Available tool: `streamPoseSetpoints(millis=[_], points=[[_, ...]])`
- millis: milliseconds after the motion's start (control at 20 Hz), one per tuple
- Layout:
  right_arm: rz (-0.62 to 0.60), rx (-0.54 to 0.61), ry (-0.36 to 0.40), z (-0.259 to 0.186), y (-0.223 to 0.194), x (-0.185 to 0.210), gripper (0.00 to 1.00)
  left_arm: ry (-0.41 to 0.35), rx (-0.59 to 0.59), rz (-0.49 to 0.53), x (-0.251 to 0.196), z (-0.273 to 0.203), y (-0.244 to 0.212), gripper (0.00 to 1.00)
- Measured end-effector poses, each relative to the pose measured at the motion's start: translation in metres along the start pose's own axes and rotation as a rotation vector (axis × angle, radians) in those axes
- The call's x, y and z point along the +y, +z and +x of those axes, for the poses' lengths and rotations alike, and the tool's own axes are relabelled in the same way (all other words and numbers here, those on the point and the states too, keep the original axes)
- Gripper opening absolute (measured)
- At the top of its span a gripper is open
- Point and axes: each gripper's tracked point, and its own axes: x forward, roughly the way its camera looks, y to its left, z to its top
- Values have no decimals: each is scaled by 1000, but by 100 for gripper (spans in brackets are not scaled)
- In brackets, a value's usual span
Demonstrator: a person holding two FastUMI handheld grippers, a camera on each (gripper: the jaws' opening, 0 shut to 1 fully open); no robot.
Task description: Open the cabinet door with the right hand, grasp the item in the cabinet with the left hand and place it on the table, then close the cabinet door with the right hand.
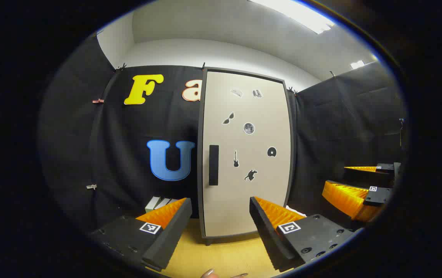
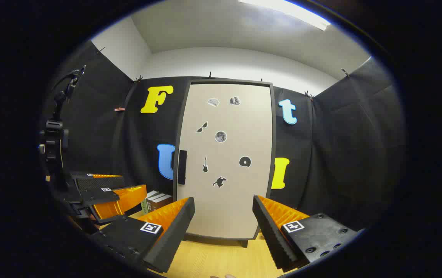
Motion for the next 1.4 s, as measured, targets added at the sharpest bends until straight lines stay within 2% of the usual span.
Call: streamPoseSetpoints(millis=[350, 650, 900, 1400], points=[[-12, 3, -2, -3, -4, -2, 97, -15, -23, 10, -8, -3, 6, 94], [-7, 0, 1, 0, -5, 2, 98, -17, -59, 67, -12, -10, 16, 95], [-3, -4, -6, 3, -3, 3, 97, -31, -55, 35, -10, -10, 13, 94], [4, 4, 4, 12, -4, 19, 98, -30, -27, 39, 5, -13, 4, 95]])
